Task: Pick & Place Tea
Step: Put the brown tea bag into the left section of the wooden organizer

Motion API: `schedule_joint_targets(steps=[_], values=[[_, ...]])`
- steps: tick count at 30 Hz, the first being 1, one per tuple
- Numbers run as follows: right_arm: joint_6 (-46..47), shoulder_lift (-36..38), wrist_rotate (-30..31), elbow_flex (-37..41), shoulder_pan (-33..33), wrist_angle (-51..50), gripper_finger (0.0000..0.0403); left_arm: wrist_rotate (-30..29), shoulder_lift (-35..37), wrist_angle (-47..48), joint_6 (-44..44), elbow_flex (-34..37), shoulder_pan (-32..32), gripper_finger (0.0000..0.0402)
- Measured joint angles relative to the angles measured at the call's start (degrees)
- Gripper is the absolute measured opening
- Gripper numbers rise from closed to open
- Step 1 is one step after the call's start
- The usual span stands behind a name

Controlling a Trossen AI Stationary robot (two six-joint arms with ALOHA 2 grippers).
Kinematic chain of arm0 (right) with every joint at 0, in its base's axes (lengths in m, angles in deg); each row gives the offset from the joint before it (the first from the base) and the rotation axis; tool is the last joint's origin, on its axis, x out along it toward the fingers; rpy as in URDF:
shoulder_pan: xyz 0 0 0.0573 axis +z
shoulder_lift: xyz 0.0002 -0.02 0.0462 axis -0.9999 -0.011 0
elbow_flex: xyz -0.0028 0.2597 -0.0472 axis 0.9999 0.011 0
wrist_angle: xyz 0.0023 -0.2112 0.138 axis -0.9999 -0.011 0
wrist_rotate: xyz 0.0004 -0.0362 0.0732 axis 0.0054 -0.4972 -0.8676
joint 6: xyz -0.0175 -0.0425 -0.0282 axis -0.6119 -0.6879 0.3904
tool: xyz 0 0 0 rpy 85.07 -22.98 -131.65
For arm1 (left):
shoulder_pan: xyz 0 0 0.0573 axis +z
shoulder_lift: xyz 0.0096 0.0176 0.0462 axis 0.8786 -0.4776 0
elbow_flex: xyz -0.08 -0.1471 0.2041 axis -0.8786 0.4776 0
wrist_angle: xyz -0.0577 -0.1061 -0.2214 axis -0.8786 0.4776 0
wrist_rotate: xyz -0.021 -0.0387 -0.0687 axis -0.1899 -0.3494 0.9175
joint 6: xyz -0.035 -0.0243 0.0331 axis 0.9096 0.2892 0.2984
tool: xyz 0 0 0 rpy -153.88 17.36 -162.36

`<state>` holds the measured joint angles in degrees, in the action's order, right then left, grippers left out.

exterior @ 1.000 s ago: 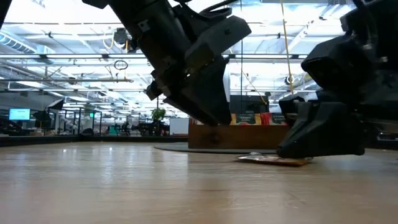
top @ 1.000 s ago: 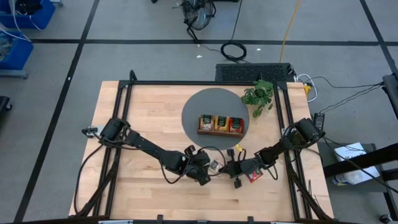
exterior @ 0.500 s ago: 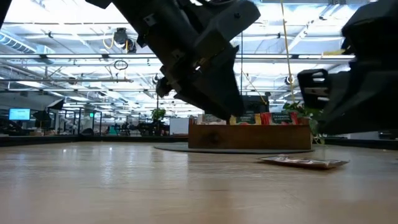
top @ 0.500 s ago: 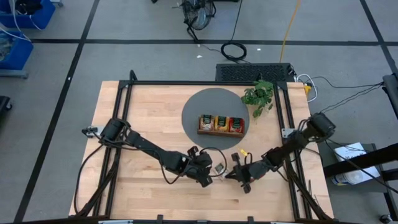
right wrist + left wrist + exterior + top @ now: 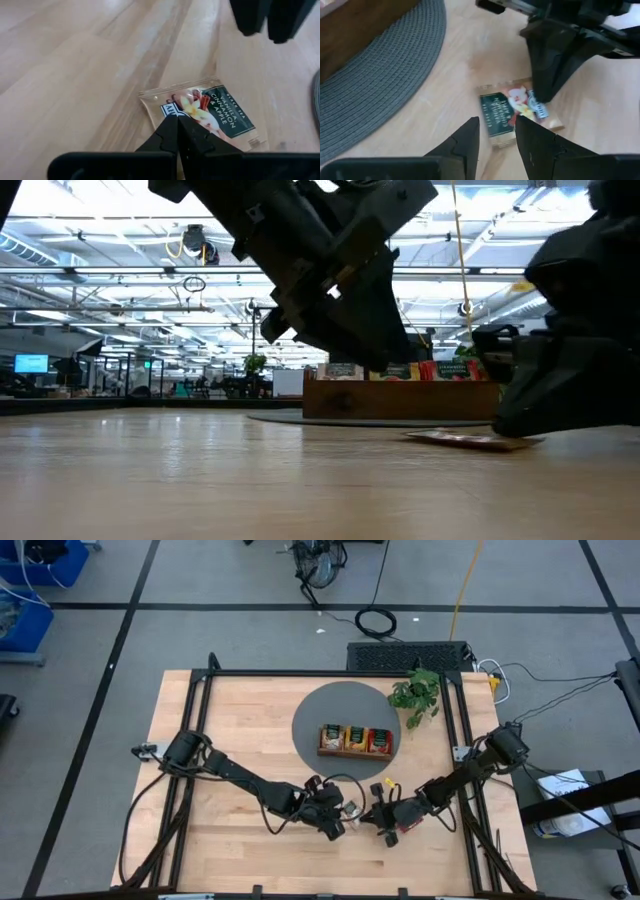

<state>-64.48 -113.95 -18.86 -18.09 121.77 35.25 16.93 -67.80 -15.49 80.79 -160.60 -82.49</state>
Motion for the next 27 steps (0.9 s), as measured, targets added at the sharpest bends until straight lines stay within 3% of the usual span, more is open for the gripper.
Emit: schedule_joint_targets(steps=[7, 13, 23, 27], values=[[1.66, -2.02, -2.14, -0.08, -1.75, -0.13, 0.0000, 0.57, -0.79, 0.09, 1.00, -0.04, 0.39, 0.0129], [1.91, -2.20, -2.95, 0.09, -2.07, -1.69, 0.0000, 5.58, -3.71, -0.33, 2.55, 0.00, 1.77, 0.0135], [3.28, -3.57, -3.14, 1.58, -2.82, -0.15, 0.0000, 10.81, -5.24, -2.06, 5.31, -0.11, 4.04, 0.0249], [3.19, -5.91, -4.53, 1.55, -3.56, 2.15, 0.0000, 13.76, -5.68, -2.76, 6.15, -0.15, 4.50, 0.0273]])
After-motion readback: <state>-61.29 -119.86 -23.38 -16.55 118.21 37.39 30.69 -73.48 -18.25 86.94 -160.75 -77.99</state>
